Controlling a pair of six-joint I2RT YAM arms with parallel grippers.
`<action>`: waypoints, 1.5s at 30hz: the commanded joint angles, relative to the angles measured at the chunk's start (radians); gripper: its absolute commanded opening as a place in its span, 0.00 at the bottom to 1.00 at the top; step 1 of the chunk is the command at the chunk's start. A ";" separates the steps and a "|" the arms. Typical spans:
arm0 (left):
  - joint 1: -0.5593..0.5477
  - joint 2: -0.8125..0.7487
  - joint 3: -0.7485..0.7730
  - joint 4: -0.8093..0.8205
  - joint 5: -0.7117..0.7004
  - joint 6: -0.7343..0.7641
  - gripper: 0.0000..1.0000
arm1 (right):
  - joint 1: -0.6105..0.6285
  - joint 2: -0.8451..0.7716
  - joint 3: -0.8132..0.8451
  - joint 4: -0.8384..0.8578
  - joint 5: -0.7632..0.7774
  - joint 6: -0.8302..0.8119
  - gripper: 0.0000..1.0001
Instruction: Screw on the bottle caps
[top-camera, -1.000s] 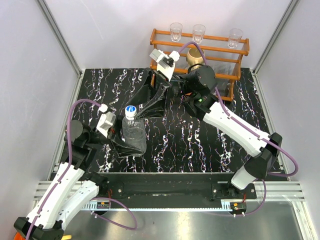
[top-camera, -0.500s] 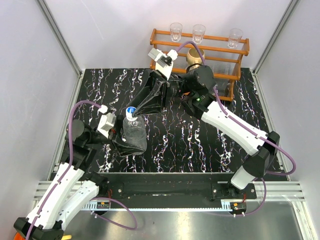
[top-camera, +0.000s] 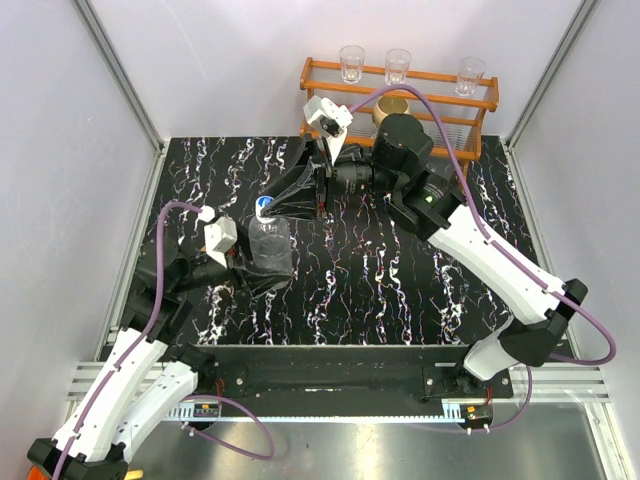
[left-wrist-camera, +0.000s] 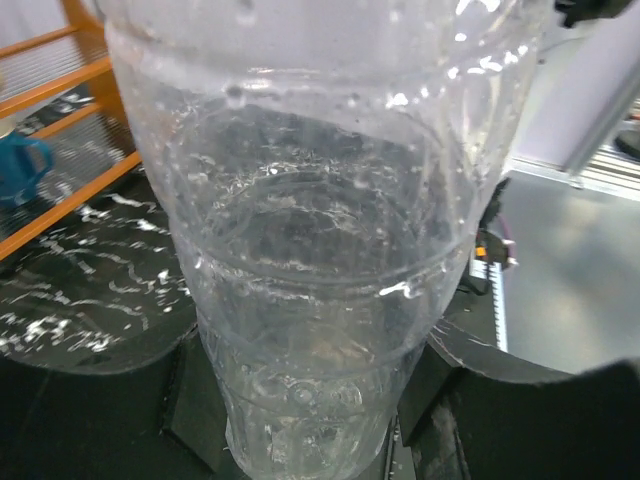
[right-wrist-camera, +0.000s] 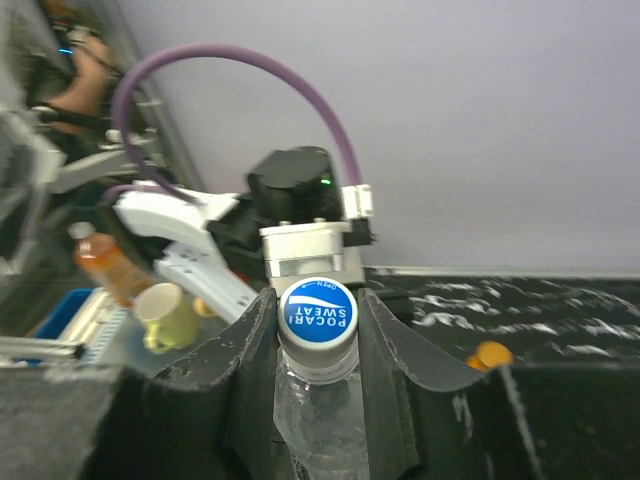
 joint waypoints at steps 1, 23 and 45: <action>0.028 0.004 0.031 -0.082 -0.351 0.055 0.45 | 0.034 -0.064 0.035 -0.334 0.192 -0.234 0.09; 0.035 -0.019 0.025 -0.128 -0.575 0.074 0.41 | 0.328 0.233 0.494 -0.760 0.962 -0.337 0.00; 0.035 -0.048 0.005 -0.116 -0.500 0.049 0.38 | 0.353 0.158 0.514 -0.705 1.174 -0.274 1.00</action>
